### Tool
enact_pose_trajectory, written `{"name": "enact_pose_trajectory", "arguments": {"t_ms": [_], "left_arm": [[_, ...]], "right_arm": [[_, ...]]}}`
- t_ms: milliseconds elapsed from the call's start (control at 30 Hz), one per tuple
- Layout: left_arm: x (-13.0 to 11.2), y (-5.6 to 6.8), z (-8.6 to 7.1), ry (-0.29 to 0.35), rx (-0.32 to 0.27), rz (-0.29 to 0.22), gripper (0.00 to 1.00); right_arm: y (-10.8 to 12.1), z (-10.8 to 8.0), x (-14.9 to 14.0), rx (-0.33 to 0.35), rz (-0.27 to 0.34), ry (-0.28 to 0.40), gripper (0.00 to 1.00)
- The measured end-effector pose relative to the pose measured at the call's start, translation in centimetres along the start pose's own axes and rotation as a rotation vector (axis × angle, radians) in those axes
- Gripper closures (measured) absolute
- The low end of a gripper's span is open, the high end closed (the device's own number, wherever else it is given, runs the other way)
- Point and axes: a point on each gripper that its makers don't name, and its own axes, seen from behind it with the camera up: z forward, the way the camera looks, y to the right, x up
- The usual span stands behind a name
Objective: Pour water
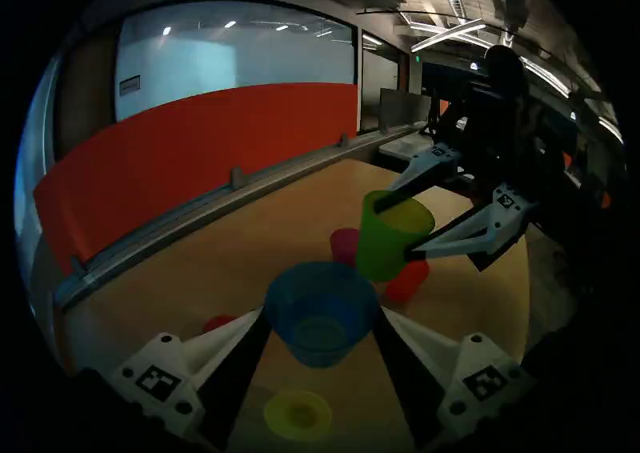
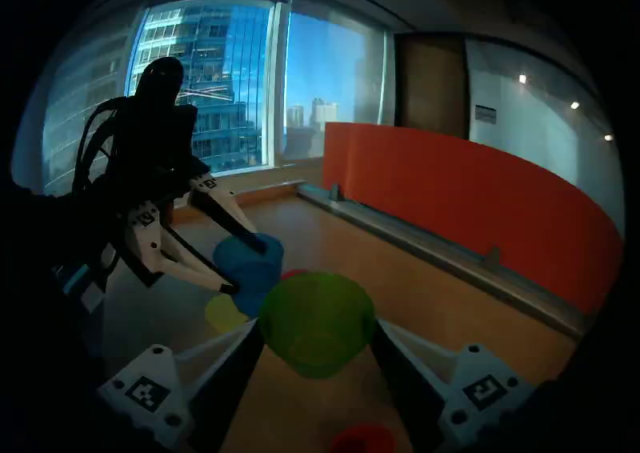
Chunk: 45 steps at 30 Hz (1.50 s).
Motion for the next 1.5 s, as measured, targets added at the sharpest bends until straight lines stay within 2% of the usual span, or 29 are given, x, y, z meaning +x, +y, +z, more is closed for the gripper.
{"name": "enact_pose_trajectory", "arguments": {"t_ms": [767, 1067, 1500], "left_arm": [[3.3, -0.1, -2.5, 0.176, 0.021, -0.032, 0.14], [4.2, -0.1, -3.4, 0.251, 0.029, -0.057, 0.14], [5.3, -0.4, -4.1, 0.341, 0.052, -0.054, 0.14]], "right_arm": [[-1.2, -1.8, 3.2, -0.018, -0.006, 0.130, 0.09], [-1.5, -1.9, 4.6, -0.019, -0.005, 0.180, 0.09], [-1.8, -1.7, 6.3, -0.009, 0.004, 0.259, 0.09]]}}
